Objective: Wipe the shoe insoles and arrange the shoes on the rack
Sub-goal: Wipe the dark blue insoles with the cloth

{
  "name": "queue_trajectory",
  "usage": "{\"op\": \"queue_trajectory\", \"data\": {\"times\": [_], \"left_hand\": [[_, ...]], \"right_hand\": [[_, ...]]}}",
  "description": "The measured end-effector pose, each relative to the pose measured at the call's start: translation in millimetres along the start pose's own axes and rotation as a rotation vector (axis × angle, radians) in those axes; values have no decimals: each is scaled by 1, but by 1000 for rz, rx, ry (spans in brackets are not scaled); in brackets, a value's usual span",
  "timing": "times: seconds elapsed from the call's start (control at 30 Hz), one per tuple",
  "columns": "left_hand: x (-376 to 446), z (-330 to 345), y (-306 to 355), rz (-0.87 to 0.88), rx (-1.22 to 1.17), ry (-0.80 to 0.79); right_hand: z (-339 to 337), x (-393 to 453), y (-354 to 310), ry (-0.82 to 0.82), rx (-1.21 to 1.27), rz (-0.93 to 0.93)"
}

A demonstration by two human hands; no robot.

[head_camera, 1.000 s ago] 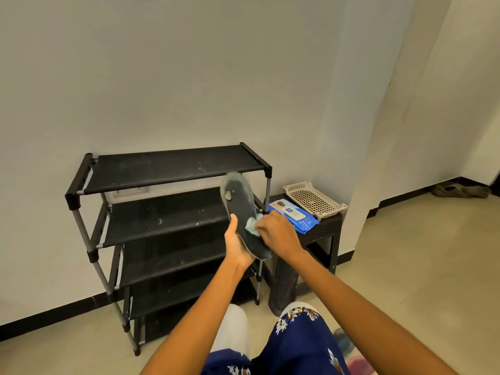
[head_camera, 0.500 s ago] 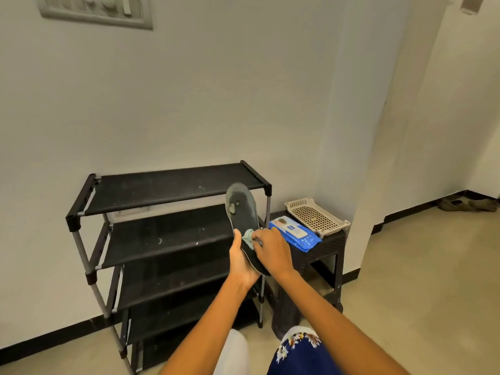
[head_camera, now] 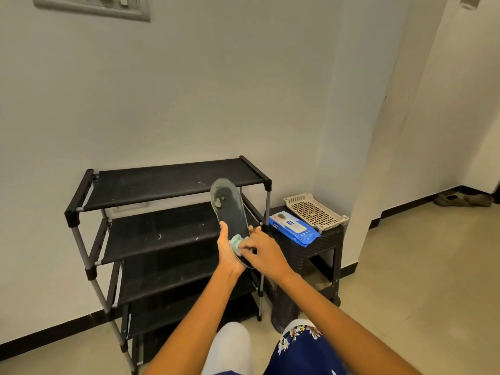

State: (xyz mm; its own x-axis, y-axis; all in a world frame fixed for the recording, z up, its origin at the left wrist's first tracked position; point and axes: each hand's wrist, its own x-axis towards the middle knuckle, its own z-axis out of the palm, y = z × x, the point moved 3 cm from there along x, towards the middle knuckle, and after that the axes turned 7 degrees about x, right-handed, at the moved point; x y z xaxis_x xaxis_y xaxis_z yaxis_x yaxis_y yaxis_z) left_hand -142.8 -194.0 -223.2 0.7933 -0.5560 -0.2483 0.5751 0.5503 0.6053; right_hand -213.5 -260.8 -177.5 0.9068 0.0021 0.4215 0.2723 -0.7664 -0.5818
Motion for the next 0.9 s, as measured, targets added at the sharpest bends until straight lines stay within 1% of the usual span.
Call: {"op": "queue_trajectory", "data": {"times": [0.03, 0.07, 0.1, 0.17, 0.2, 0.23, 0.27, 0.33, 0.37, 0.4, 0.47, 0.53, 0.57, 0.63, 0.7, 0.73, 0.77, 0.83, 0.9], "left_hand": [[0, -4, 2, -6, -13, 3], [-1, -6, 2, -5, -24, -5], [-5, -4, 0, 6, -12, -2], [-8, 2, -5, 25, 34, 5], [-7, 3, -7, 24, 32, 5], [-8, 4, -6, 21, 29, 10], [-8, 1, -2, 27, 27, 11], [-6, -12, 6, 57, 8, 26], [-7, -16, 10, 65, -9, 19], [-8, -21, 13, 62, -18, 14], [-9, -26, 14, 69, 16, 13], [-9, -27, 16, 82, 32, 16], [-8, -27, 18, 87, 29, 19], [-8, -32, 26, 91, 1, 13], [-5, -43, 33, 84, -37, 5], [-4, -48, 35, 76, -49, 6], [-5, -51, 34, 68, -58, 3], [-7, -51, 30, 91, -63, -13], [-9, -49, 28, 109, -51, 0]], "right_hand": [[0, -4, -2, -63, 11, -31], [-3, -3, -1, -89, -31, -49], [-5, 1, 2, -79, -105, -52], [-10, 11, 8, 34, -256, -6], [-9, 14, 8, 90, -274, 24], [-5, 15, 5, 112, -250, 25], [1, 15, 0, 89, -204, -3], [14, 8, -9, -33, -110, -77], [17, 4, -11, -93, -91, -103], [18, 4, -9, -115, -109, -116], [16, 13, -1, -58, -190, -79], [18, 23, 1, 14, -223, 23], [22, 26, -4, 36, -225, 33], [35, 26, -16, 21, -144, -17], [45, 18, -24, -58, -49, -40], [47, 16, -24, -101, -48, -51], [47, 18, -22, -119, -102, -65], [45, 28, -13, -99, -195, -20], [47, 38, -8, -19, -180, 79]]}}
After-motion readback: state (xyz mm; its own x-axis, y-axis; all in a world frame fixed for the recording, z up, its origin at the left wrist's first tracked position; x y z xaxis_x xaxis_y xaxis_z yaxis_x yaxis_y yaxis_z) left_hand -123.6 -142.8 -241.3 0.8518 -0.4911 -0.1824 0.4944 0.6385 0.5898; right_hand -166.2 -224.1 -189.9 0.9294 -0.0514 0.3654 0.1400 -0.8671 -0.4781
